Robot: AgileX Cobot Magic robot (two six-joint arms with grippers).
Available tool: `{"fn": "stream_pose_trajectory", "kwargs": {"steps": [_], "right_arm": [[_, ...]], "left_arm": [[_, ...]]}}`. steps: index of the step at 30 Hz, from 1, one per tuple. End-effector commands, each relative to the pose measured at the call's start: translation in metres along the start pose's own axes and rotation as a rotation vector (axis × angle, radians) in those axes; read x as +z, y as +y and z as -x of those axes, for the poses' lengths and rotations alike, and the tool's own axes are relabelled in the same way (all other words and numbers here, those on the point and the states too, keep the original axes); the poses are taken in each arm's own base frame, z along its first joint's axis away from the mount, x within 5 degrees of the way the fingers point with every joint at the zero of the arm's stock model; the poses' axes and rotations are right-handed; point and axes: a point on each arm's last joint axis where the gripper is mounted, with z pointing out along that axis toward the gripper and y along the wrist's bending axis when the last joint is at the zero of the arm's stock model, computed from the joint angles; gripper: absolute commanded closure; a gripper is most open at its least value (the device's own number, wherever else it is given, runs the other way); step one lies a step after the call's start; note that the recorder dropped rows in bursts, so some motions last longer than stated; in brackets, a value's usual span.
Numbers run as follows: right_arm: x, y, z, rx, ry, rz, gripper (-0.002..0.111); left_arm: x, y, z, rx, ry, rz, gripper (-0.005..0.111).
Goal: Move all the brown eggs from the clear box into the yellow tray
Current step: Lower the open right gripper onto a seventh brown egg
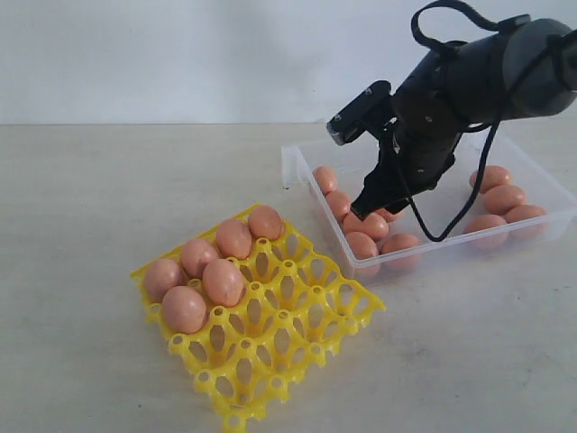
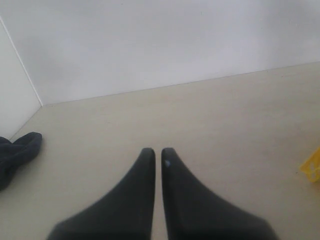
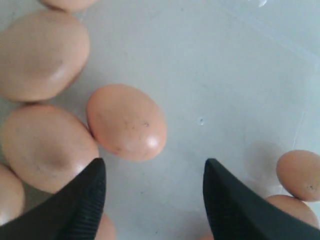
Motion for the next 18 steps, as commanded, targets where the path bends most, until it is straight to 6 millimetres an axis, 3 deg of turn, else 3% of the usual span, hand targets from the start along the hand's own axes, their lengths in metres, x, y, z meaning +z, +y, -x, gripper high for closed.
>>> {"fn": "stream_pose_trajectory", "kwargs": {"steps": [1, 8, 18], "right_arm": [[-0.011, -0.005, 0.007, 0.007, -0.07, -0.002, 0.057], [0.006, 0.003, 0.009, 0.004, -0.103, 0.023, 0.057], [0.054, 0.008, -0.008, 0.011, -0.017, 0.043, 0.057]], "left_arm": [[0.0, 0.0, -0.001, -0.004, -0.004, -0.005, 0.103], [0.0, 0.0, -0.001, -0.004, -0.004, -0.005, 0.103], [0.0, 0.0, -0.001, -0.004, -0.004, -0.005, 0.103]]}}
